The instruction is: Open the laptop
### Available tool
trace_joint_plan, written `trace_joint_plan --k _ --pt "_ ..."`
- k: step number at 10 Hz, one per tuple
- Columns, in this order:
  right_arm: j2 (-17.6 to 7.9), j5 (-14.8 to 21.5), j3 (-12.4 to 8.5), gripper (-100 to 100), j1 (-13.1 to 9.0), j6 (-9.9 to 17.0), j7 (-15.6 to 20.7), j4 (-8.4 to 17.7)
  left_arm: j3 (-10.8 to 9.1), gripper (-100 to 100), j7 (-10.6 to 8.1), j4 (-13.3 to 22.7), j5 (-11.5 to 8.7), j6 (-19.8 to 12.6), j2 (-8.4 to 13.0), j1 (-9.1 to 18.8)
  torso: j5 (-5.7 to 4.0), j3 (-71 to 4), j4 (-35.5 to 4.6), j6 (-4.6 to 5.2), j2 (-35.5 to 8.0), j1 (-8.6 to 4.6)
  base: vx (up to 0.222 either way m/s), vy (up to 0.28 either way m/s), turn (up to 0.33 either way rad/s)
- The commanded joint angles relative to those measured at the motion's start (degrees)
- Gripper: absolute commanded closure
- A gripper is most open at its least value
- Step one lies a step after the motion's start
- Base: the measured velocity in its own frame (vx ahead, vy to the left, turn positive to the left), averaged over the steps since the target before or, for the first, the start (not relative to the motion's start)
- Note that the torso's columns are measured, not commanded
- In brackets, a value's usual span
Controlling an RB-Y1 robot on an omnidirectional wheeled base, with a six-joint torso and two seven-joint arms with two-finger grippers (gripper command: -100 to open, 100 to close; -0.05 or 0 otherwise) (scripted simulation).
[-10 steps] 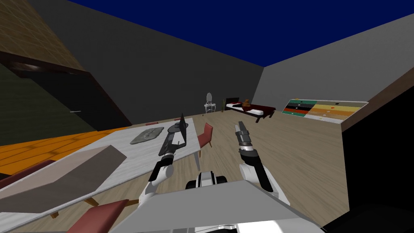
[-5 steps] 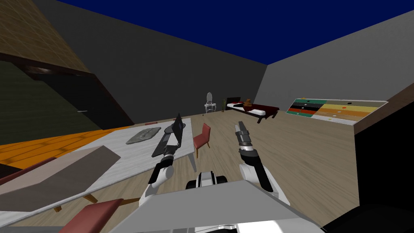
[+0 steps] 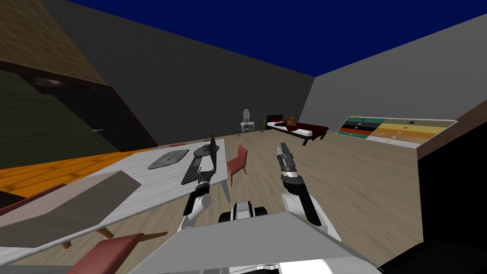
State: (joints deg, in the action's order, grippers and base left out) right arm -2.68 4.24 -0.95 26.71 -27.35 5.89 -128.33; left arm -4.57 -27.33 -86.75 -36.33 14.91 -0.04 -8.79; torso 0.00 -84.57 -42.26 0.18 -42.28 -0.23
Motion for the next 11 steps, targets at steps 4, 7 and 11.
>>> trace_joint_plan --k 4,7,11 --pt "0.0 0.0 0.0 0 0.0 0.0 0.0 0.0 0.83 100 -2.00 0.7 -1.2 1.8 -1.0 -0.5 0.02 0.0 0.0 -0.18 0.0 0.25 0.000 0.003 -0.017" --pt "0.0 0.0 0.0 0 0.0 0.0 0.0 0.0 2.77 100 -7.06 1.4 -4.7 5.9 0.3 -2.2 0.02 0.0 0.0 -0.19 0.0 0.29 0.004 0.039 -0.116" --pt "0.0 0.0 0.0 0 0.0 0.0 0.0 0.0 4.70 100 -12.12 2.2 -8.2 10.0 1.6 -3.8 0.00 0.0 0.0 -0.19 0.0 0.22 0.003 0.045 -0.088"
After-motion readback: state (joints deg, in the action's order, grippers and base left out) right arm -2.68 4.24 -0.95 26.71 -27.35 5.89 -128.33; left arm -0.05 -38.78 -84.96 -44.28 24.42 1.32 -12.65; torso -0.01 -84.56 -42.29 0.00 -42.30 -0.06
